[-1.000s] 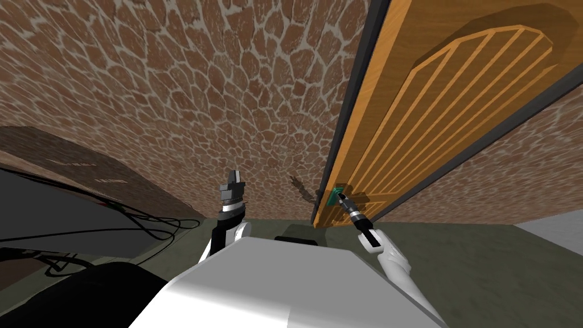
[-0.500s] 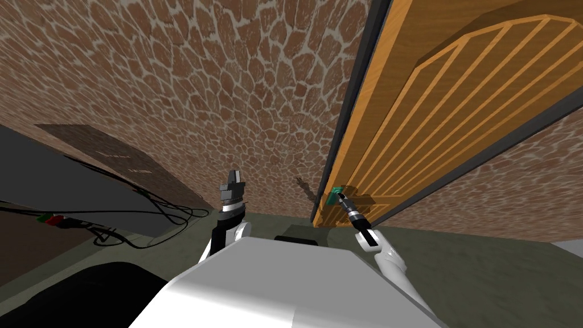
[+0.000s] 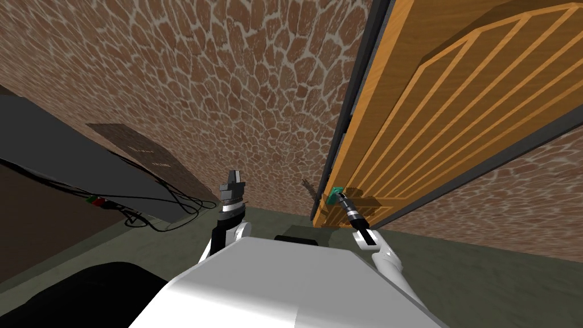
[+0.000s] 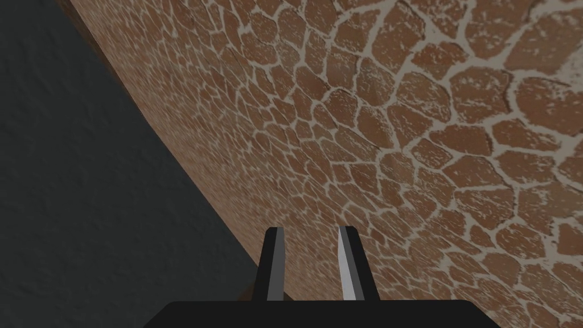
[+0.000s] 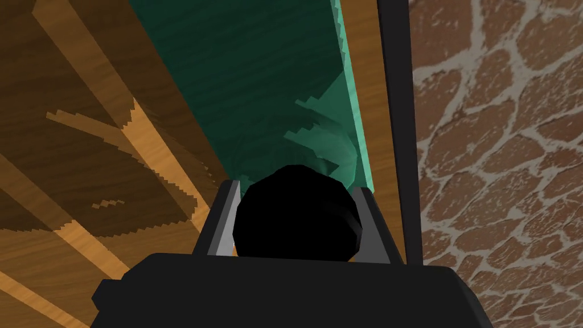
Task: Pull the door open
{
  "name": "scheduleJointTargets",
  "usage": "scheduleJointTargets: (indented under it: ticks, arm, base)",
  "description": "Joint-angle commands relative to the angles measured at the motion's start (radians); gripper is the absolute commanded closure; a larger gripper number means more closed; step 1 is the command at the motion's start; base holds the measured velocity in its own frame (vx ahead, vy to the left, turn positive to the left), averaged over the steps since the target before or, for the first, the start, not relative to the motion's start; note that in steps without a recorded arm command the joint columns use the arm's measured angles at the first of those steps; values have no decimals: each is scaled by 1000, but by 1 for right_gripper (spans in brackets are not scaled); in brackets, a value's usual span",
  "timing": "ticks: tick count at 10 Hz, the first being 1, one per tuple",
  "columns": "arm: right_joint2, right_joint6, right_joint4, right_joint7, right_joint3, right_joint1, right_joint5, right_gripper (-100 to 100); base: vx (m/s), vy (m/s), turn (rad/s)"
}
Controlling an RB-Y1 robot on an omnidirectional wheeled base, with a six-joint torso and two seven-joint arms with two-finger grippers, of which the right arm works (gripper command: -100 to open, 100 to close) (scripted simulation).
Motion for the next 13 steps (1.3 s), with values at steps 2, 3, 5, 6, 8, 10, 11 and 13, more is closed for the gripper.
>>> scheduleJointTargets:
  ticks: [2, 3, 5, 6, 8, 10, 11, 13]
  arm:
    - [8, 8, -21, -51, -4, 2, -67, 100]
    - [12, 11, -25, -70, -1, 2, -92, 100]
    - [23, 18, -33, -114, 4, 3, -148, 100]
    - [28, 22, -38, -136, 7, 3, -176, 100]
    - [39, 29, -46, -181, 13, 4, -234, 100]
    - [29, 25, -51, -155, 7, 21, -219, -100]
    - [22, 22, -55, -134, 3, 32, -204, -100]
    - [4, 15, -64, -79, -7, 59, -165, -100]
  base:
    - [-103, -84, 135]
    - [-96, -85, 135]
    - [-103, -77, 140]
    - [-95, -86, 156]
    - [-103, -85, 127]
    - [-83, -50, 87]
    - [-37, 65, -93]
    - [-27, 93, -41]
